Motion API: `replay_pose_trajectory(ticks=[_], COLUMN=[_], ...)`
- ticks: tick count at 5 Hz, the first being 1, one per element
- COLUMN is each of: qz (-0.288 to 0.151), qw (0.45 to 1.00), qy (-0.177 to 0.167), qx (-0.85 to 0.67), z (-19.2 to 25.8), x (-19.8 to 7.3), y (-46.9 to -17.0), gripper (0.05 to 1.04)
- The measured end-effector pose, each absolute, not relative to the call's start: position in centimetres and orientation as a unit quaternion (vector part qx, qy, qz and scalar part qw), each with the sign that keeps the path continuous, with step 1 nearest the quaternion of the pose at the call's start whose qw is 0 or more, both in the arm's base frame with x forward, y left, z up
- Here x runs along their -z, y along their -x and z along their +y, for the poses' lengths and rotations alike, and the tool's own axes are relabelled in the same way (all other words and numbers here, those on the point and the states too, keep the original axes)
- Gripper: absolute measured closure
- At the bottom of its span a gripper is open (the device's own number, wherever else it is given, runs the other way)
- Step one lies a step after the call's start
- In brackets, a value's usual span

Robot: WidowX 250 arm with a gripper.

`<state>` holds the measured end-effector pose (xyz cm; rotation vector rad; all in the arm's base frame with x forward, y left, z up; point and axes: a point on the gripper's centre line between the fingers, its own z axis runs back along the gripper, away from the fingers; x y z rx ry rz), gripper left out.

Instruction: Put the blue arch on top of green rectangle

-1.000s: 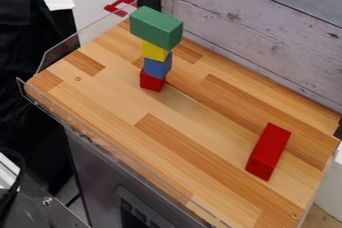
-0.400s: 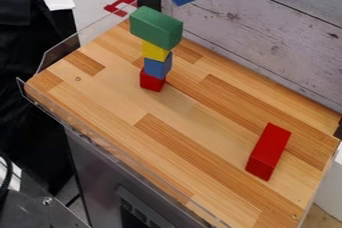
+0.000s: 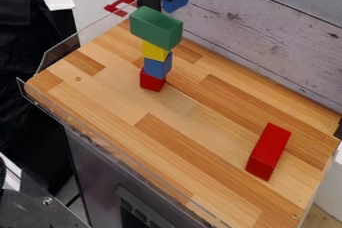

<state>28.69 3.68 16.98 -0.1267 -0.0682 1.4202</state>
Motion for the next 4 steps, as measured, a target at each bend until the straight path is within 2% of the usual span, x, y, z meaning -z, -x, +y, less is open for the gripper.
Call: replay_pose_trajectory(ticks=[3, 4], qz=[-0.015, -0.012], qw=[0.721, 0.716], qy=[0.092, 0.093], qx=[-0.687, -0.692], z=[4.4, 4.7], x=[-14.8, -14.6], y=[-28.9, -28.9], gripper=[0.523, 0.523])
